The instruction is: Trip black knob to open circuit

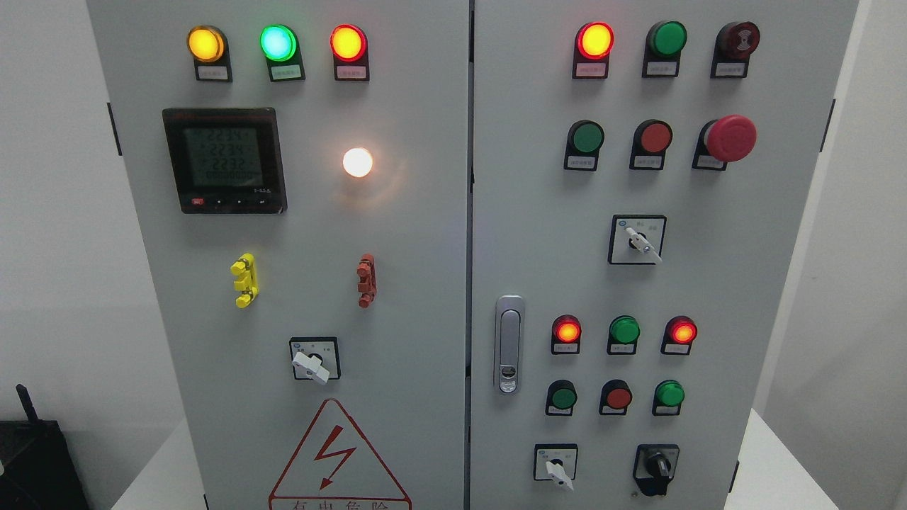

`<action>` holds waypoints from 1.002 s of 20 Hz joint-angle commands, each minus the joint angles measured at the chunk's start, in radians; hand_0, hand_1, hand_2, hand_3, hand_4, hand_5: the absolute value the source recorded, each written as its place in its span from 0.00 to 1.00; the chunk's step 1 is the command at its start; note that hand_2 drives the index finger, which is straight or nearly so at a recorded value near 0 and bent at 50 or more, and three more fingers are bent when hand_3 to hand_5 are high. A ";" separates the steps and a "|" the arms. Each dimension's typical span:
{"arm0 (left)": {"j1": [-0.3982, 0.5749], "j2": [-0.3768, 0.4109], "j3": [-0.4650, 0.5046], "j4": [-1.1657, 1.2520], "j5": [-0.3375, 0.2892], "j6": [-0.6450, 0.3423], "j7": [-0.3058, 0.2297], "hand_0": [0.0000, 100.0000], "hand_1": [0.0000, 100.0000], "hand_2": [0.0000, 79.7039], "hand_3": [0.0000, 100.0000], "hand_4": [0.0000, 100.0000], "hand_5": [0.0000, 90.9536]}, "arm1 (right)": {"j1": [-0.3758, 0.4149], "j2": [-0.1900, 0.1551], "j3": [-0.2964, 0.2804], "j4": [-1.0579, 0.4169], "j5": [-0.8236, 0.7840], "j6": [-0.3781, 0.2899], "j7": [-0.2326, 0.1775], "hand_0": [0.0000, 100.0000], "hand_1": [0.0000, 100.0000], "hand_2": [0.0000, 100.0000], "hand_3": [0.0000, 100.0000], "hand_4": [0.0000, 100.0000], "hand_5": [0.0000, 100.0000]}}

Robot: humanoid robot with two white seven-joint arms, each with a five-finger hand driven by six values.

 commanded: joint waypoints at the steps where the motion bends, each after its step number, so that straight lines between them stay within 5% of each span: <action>1: 0.000 0.000 -0.001 -0.020 0.000 0.000 -0.001 0.12 0.39 0.00 0.00 0.00 0.00 | 0.000 0.002 0.001 0.004 0.035 0.001 -0.027 0.00 0.12 0.00 0.00 0.00 0.00; 20: 0.000 0.000 -0.001 -0.020 0.000 0.000 -0.001 0.12 0.39 0.00 0.00 0.00 0.00 | -0.002 0.002 0.003 -0.011 0.034 -0.002 -0.010 0.00 0.12 0.00 0.00 0.00 0.00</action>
